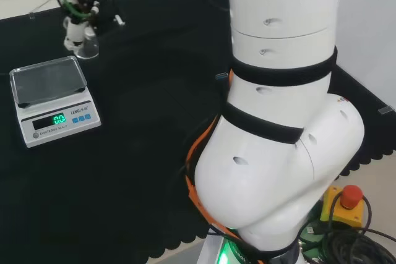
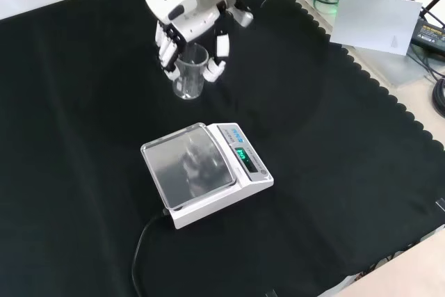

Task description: Put the beaker on the electronic balance.

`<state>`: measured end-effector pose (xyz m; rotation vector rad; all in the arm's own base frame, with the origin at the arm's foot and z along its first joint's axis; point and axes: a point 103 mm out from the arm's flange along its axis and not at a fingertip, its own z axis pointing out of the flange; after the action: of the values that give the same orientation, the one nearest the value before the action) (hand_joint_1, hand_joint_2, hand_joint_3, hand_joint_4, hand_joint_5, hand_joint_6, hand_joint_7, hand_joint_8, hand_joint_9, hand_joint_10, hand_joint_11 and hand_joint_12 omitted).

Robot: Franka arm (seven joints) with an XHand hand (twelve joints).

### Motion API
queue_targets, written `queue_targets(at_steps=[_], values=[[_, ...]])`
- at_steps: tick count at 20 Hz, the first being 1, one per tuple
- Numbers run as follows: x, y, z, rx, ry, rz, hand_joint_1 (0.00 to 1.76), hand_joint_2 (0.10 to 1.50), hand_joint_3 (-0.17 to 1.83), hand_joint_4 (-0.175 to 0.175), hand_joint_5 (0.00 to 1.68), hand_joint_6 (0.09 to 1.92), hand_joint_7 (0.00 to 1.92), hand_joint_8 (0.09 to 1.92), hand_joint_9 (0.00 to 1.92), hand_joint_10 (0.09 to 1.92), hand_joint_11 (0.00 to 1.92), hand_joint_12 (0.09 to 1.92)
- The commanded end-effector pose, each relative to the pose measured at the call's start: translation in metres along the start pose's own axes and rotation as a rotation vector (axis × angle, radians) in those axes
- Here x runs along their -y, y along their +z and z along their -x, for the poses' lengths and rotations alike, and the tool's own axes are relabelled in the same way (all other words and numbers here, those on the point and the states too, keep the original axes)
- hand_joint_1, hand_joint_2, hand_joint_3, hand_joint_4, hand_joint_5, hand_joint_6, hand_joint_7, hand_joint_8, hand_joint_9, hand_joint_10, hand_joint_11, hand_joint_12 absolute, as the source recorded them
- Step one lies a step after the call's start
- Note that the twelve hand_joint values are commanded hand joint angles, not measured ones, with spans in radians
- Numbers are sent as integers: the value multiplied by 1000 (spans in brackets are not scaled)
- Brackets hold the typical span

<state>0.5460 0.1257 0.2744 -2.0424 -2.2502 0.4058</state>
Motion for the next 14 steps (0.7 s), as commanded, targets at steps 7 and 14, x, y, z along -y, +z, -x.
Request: queue_targets(at_steps=[7,14], values=[[-36,1,-113,65,-156,-27,1151,560,698,-61,796,964,1036,716,1280,491,1038,1046],[-72,28,-119,65,-162,-65,1149,559,699,-60,795,964,1036,715,1281,490,1037,1048]])
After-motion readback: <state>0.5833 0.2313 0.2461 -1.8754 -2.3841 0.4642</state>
